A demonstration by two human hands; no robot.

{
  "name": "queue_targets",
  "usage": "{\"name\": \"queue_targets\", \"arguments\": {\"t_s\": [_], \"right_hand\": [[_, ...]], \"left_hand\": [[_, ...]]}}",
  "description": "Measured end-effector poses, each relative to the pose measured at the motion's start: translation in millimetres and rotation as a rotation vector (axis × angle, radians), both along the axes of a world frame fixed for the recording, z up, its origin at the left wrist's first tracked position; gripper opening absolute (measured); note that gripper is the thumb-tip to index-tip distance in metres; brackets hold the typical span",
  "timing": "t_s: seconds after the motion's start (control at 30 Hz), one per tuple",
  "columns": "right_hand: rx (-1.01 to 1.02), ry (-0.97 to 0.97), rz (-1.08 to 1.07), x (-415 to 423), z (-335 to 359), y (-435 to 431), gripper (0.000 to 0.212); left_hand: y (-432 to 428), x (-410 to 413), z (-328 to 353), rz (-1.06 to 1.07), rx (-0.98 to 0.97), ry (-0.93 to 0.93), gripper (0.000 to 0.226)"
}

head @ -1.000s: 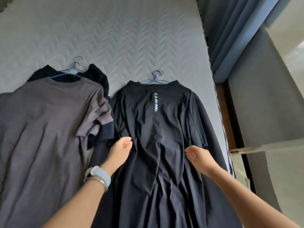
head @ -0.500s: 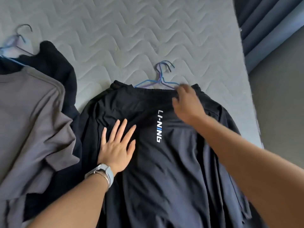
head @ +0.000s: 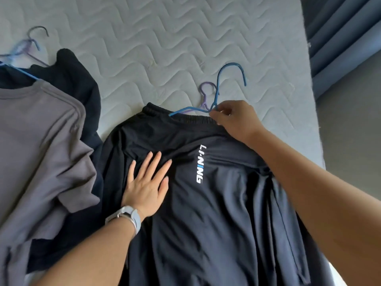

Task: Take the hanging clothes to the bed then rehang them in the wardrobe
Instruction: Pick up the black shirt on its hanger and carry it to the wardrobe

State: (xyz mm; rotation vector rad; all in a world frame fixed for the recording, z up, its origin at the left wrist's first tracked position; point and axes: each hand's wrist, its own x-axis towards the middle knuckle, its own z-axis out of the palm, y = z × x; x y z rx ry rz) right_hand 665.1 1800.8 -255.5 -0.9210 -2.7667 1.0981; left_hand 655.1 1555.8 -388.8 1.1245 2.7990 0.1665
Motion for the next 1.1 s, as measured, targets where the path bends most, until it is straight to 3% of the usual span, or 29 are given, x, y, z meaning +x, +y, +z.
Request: {"name": "queue_targets", "arguments": {"t_s": [0.1,0.17,0.23,0.27,0.37,0.5,0.63,0.73,0.83,0.93,1.1], "right_hand": [[-0.162,0.051,-0.078,37,34,-16,0.019],[-0.31,0.078,-0.171,61,57,-26,0.015],[-0.398,0.1,-0.249,79,84,-36,0.009],[-0.428,0.12,-0.277,88,100,-42,0.008],[-0.526,0.18,-0.29,111,153,-64,0.004],[-0.748,0.164,-0.156,141,227,-101,0.016],[-1.037,0.261,-0.161,168,307,-144,0.019],[-1.123,0.405,-0.138,184,374,-176,0.022],[-1.065,0.495,-0.047,203,433,-208,0.028],[-0.861,0.512,0.075,225,482,-238,0.027],[-0.557,0.642,0.26,253,558,-283,0.014]], "left_hand": [[3,-5,17,0.021,-0.049,-0.112,0.047],[10,-8,41,0.079,-0.047,-0.326,0.048],[13,1,82,0.207,0.086,-0.606,0.044],[12,12,107,0.23,0.2,-0.644,0.039],[0,61,187,0.173,0.517,-0.581,0.028],[-11,119,292,0.082,0.791,-0.639,0.028],[-27,152,386,0.009,0.849,-0.748,0.021],[-52,178,455,0.017,0.809,-0.828,0.021],[-85,208,522,-0.053,0.7,-0.656,0.019],[-127,231,582,-0.079,0.605,-0.374,0.023],[-218,244,655,0.056,0.633,0.069,0.03]]}}
